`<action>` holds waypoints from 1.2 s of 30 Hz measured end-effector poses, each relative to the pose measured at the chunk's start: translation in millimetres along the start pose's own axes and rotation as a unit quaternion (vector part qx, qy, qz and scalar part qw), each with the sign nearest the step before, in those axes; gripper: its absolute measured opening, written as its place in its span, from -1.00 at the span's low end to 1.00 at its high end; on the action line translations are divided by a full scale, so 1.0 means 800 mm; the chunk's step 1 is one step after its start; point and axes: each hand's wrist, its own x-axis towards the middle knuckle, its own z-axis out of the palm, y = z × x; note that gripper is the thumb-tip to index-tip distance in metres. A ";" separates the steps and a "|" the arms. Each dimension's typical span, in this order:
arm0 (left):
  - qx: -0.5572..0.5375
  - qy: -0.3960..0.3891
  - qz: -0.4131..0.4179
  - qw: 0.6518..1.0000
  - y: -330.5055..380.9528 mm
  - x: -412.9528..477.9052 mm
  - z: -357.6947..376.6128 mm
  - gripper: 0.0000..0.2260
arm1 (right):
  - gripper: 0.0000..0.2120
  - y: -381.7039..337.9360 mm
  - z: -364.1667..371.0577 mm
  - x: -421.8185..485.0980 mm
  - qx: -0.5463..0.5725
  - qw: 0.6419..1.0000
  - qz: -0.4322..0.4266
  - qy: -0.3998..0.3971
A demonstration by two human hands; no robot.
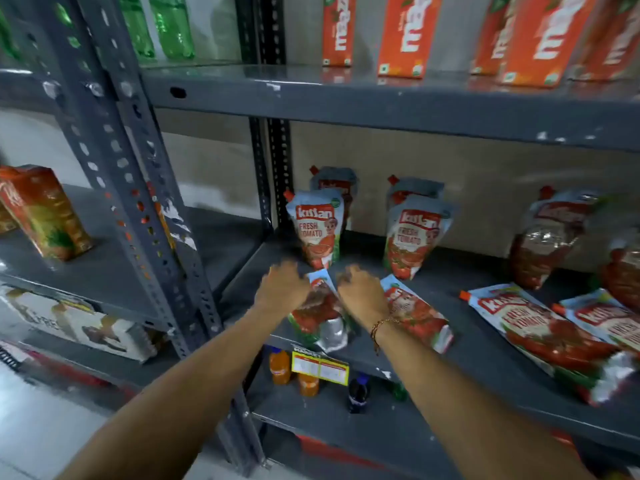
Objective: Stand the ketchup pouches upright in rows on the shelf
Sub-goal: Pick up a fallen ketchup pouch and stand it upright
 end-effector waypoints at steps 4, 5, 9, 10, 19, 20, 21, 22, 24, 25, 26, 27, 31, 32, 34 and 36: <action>-0.159 -0.208 -0.209 0.942 -0.043 0.039 0.005 -0.73 | -0.68 -0.005 0.032 0.031 -0.016 0.985 0.134 -0.107; -0.182 -0.211 -0.209 0.937 -0.048 0.043 0.007 -0.80 | -0.68 -0.003 0.037 0.036 -0.005 0.983 0.148 -0.112; -0.265 -0.157 -0.199 0.930 -0.061 0.064 0.010 -0.83 | -0.70 -0.001 0.056 0.060 0.081 0.973 0.202 -0.078; -0.288 -0.153 -0.207 0.923 -0.067 0.070 0.013 -0.75 | -0.70 0.003 0.061 0.065 0.118 0.964 0.227 -0.069; -0.186 0.089 0.099 0.973 -0.044 0.089 -0.028 -0.87 | -0.87 -0.017 0.059 0.048 0.207 0.967 -0.003 0.146; -0.161 0.092 0.112 0.976 -0.048 0.090 -0.027 -0.87 | -0.91 -0.014 0.061 0.045 0.203 0.969 -0.020 0.136; -0.143 0.092 0.110 0.979 -0.054 0.092 -0.022 -0.88 | -0.93 -0.009 0.064 0.044 0.196 0.972 -0.028 0.127; -0.137 0.094 0.098 0.981 -0.059 0.093 -0.016 -0.89 | -0.92 -0.005 0.066 0.045 0.188 0.974 -0.033 0.122; -0.145 0.096 0.065 0.983 -0.065 0.093 -0.002 -0.90 | -0.90 0.003 0.070 0.050 0.171 0.977 -0.034 0.126; -0.151 0.089 0.037 0.984 -0.065 0.091 0.004 -0.90 | -0.90 0.004 0.068 0.052 0.169 0.977 -0.030 0.125; -0.169 0.072 -0.008 0.983 -0.065 0.088 0.011 -0.89 | -0.89 0.006 0.064 0.051 0.162 0.979 -0.022 0.120; -0.212 0.043 -0.068 0.974 -0.063 0.083 0.019 -0.86 | -0.84 0.011 0.060 0.052 0.153 0.982 -0.015 0.113; -0.349 -0.069 -0.203 0.912 -0.037 0.051 0.051 -0.79 | -0.57 0.050 0.028 0.065 -0.129 0.986 0.069 0.081; -0.364 -0.092 -0.209 0.903 -0.026 0.041 0.059 -0.81 | -0.55 0.060 0.015 0.068 -0.196 0.968 0.146 0.055; -0.392 -0.166 -0.236 0.874 -0.004 0.024 0.072 -0.79 | -0.54 0.073 -0.011 0.068 -0.226 0.938 0.262 -0.002; -0.389 -0.267 -0.260 0.843 0.019 0.018 0.092 -0.78 | -0.56 0.087 -0.030 0.066 -0.204 0.944 0.258 -0.035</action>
